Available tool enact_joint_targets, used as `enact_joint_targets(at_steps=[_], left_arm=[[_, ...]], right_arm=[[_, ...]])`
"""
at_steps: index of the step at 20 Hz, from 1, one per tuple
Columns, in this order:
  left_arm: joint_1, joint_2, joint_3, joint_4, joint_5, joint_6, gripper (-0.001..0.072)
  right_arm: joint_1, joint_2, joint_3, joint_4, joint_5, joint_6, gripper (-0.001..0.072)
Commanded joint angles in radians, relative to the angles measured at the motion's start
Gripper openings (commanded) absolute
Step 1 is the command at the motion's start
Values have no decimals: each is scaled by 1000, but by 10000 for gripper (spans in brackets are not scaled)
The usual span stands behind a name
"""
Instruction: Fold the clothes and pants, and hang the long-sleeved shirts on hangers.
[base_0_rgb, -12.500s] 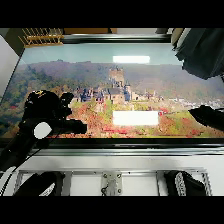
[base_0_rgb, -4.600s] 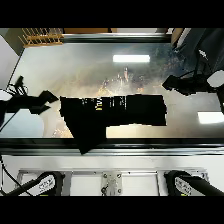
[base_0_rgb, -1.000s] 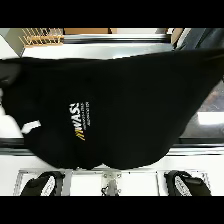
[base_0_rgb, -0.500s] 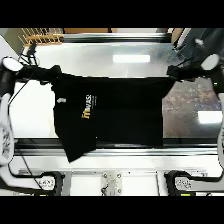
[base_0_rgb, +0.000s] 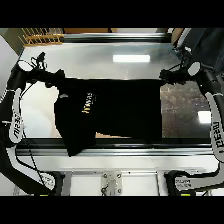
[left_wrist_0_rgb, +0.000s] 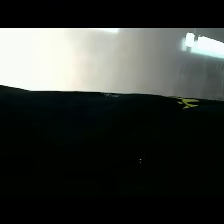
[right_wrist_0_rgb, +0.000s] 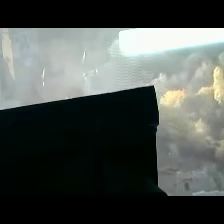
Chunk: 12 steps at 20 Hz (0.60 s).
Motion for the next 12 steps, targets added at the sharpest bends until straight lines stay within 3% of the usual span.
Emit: enact_joint_targets(at_steps=[1,5,12], left_arm=[[36,48,-135,8,46,3,8],[64,95,-299,5,67,71,8],[67,100,-381,8,45,76,9]], right_arm=[[21,60,-129,-48,3,48,11],[62,150,-336,-61,-5,61,11],[150,173,-467,-24,15,60,26]])
